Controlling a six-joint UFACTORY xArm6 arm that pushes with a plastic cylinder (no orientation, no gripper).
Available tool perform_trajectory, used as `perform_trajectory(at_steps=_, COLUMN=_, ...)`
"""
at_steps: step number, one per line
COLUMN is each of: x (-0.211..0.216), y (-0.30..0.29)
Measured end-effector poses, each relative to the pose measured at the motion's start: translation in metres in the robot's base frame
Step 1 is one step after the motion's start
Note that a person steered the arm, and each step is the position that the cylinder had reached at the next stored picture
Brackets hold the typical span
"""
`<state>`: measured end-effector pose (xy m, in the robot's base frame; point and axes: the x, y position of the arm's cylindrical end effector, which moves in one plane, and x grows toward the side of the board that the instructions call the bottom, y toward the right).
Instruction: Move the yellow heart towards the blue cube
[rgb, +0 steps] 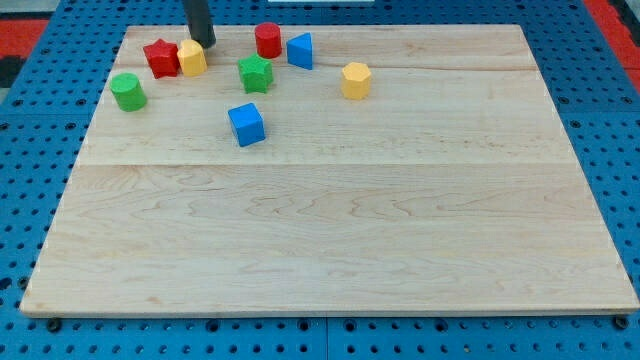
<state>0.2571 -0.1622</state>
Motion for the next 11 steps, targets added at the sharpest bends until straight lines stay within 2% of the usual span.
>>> perform_trajectory(at_steps=1, x=0.059, y=-0.039)
perform_trajectory(at_steps=3, x=0.184, y=-0.038)
perform_trajectory(at_steps=5, x=0.090, y=-0.056)
perform_trajectory(at_steps=6, x=0.103, y=-0.097)
perform_trajectory(at_steps=7, x=0.139, y=-0.112)
perform_trajectory(at_steps=8, x=0.190, y=-0.072)
perform_trajectory(at_steps=9, x=0.199, y=0.032)
perform_trajectory(at_steps=10, x=0.206, y=0.106)
perform_trajectory(at_steps=11, x=0.206, y=0.047)
